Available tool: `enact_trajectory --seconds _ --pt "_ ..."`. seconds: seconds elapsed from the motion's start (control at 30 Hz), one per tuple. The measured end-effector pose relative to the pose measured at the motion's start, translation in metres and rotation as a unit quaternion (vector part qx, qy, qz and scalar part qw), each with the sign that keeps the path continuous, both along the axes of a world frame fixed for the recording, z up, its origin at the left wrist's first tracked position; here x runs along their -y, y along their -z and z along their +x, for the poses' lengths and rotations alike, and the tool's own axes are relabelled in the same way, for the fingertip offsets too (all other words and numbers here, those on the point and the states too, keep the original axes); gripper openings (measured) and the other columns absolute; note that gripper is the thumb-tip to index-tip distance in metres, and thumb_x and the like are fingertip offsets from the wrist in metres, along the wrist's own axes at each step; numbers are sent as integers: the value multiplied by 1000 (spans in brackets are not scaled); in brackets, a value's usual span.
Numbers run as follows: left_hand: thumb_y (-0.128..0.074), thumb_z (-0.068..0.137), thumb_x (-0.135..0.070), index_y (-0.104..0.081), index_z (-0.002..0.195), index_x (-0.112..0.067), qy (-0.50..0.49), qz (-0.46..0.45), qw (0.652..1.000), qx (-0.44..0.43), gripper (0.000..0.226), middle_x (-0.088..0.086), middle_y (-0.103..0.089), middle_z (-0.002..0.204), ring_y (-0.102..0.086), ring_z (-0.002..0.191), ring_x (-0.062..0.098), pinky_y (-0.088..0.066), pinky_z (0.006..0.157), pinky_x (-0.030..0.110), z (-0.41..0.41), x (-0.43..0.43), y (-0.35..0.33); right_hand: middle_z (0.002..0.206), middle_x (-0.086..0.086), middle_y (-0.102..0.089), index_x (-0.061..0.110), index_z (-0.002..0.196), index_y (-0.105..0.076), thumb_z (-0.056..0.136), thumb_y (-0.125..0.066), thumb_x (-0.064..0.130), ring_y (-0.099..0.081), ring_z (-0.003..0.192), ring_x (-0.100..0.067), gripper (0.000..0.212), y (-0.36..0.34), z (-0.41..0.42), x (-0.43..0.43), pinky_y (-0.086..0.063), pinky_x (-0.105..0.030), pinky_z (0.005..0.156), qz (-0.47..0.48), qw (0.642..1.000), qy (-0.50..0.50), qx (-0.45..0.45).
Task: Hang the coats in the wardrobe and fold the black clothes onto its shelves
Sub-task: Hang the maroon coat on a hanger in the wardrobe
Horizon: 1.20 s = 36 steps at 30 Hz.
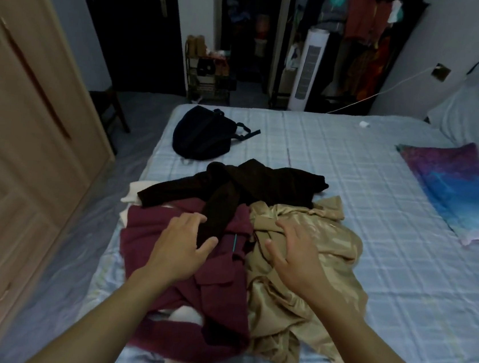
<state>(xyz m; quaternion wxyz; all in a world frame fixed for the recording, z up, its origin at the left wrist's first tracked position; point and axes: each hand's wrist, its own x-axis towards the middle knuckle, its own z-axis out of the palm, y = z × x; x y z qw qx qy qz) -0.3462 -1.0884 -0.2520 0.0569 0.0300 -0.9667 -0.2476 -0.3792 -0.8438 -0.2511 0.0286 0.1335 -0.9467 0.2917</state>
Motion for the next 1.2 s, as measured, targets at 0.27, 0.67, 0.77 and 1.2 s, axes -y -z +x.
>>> enact_trajectory --seconds 0.27,0.67,0.77,1.2 --pt "-56 90 -48 -46 134 -20 -24 61 996 65 54 1 -51 133 -46 118 21 -45 96 37 -40 13 65 127 2 -53 25 129 -47 89 -37 57 -51 118 -19 53 45 -46 39 -42 -39 98 56 997 -16 44" --pt "-56 90 -46 -48 131 -18 -161 62 971 166 50 4 -54 127 -49 116 24 -45 95 41 -48 11 168 133 -3 -50 17 136 -46 93 -51 42 -46 122 -20 51 137 -137 58 -40 -37 104 86 972 -199 94" --pt "-56 89 -47 -46 131 -20 -193 68 961 187 50 2 -53 128 -49 116 25 -45 96 44 -56 1 195 138 -3 -48 18 138 -44 94 -50 42 -43 126 -20 51 165 -156 58 -37 -36 107 106 964 -223 102" --pt "-62 88 -39 -46 135 -16 -294 129 929 185 55 3 -51 133 -47 123 25 -42 102 40 -110 11 269 154 -6 -30 24 148 -30 95 -50 41 -32 139 -25 59 243 -244 109 -29 -40 113 160 936 -274 152"
